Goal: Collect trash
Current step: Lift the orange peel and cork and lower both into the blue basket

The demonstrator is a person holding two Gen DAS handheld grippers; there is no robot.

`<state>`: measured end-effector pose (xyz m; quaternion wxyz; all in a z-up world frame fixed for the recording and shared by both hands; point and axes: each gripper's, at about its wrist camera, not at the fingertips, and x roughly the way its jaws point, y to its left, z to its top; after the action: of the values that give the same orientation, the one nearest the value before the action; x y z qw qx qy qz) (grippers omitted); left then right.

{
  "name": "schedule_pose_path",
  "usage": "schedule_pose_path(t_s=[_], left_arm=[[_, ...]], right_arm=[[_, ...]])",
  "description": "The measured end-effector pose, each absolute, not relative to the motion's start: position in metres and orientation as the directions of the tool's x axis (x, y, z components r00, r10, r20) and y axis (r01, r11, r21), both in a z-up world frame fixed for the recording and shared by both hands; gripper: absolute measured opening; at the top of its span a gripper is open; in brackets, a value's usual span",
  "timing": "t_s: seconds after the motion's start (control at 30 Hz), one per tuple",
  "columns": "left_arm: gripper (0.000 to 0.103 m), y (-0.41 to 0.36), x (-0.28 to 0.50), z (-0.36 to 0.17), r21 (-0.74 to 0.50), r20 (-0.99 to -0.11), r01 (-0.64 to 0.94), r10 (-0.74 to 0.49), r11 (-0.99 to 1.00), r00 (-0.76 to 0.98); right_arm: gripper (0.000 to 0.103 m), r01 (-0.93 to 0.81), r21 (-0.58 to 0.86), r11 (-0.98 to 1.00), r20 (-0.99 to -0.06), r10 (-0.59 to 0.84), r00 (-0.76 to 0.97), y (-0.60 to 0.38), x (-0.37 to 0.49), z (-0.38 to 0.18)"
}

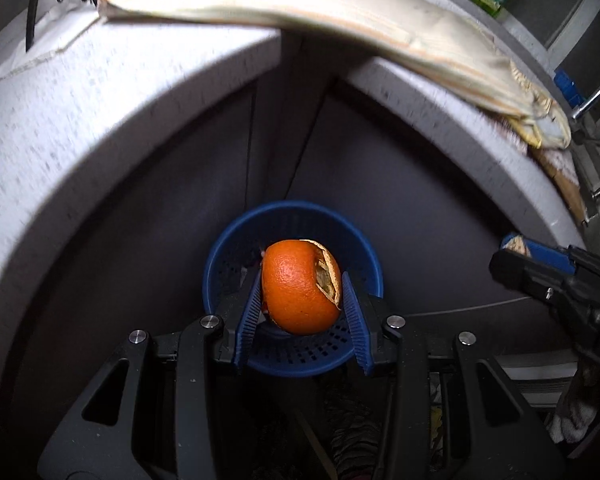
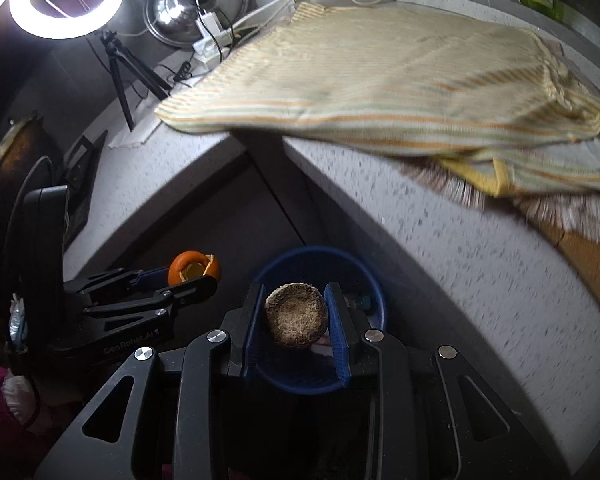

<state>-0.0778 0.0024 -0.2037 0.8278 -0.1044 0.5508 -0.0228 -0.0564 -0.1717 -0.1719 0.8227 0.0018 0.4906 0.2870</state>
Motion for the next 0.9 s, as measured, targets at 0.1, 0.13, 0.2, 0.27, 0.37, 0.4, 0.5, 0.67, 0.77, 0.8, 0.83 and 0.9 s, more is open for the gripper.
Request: schedule_pose_path(t_s=[0.1, 0.13, 0.2, 0.27, 0.37, 0.4, 0.5, 0.67, 0.77, 0.8, 0.83, 0.9], left_arm=[[0.041, 0.002, -0.078, -0.215, -0.193, -0.917, -0.080, -0.151, 0.978, 0.370], [0.041, 0.002, -0.077, -0.218, -0.190, -0.920, -0.080, -0.149, 0.979, 0.363], [0.041, 0.002, -0.077, -0.225, -0.186, -0.925, -0.081, -0.147, 0.979, 0.350], [0.041, 0.000, -0.075, -0.231, -0.182, -0.930, -0.083, -0.144, 0.980, 0.339], [0.041, -0.001, -0.073, -0.238, -0.174, -0.935, -0.084, -0.137, 0.981, 0.327], [0.041, -0.002, -0.072, -0.241, -0.171, -0.937, -0.084, -0.135, 0.982, 0.323], [0.041, -0.002, -0.071, -0.247, -0.164, -0.941, -0.086, -0.129, 0.983, 0.314], [0.041, -0.002, -0.069, -0.256, -0.153, -0.946, -0.091, -0.119, 0.984, 0.300], [0.041, -0.003, -0.068, -0.255, -0.148, -0.948, -0.090, -0.115, 0.985, 0.298], [0.041, -0.003, -0.068, -0.254, -0.146, -0.948, -0.090, -0.114, 0.985, 0.297], [0.041, -0.004, -0.067, -0.254, -0.146, -0.948, -0.091, -0.113, 0.985, 0.297], [0.041, -0.004, -0.066, -0.254, -0.143, -0.949, -0.094, -0.110, 0.985, 0.295]], right_arm=[[0.028, -0.458, 0.283, 0.843, -0.822, 0.459, 0.336, -0.170, -0.061, -0.186], [0.028, -0.455, 0.283, 0.844, -0.825, 0.456, 0.333, -0.169, -0.063, -0.190], [0.028, -0.451, 0.278, 0.848, -0.834, 0.446, 0.325, -0.166, -0.065, -0.199], [0.028, -0.453, 0.269, 0.850, -0.842, 0.436, 0.318, -0.162, -0.067, -0.208], [0.028, -0.453, 0.261, 0.853, -0.853, 0.423, 0.306, -0.158, -0.070, -0.220], [0.028, -0.452, 0.260, 0.853, -0.856, 0.420, 0.302, -0.157, -0.071, -0.223], [0.028, -0.449, 0.251, 0.858, -0.866, 0.407, 0.292, -0.153, -0.071, -0.234], [0.028, -0.449, 0.229, 0.864, -0.879, 0.382, 0.287, -0.148, -0.069, -0.247], [0.028, -0.450, 0.217, 0.866, -0.885, 0.369, 0.284, -0.146, -0.068, -0.254], [0.028, -0.450, 0.215, 0.867, -0.886, 0.366, 0.283, -0.139, -0.067, -0.255], [0.028, -0.450, 0.212, 0.867, -0.888, 0.364, 0.282, -0.138, -0.066, -0.257], [0.028, -0.453, 0.207, 0.867, -0.890, 0.359, 0.281, -0.138, -0.065, -0.259]])
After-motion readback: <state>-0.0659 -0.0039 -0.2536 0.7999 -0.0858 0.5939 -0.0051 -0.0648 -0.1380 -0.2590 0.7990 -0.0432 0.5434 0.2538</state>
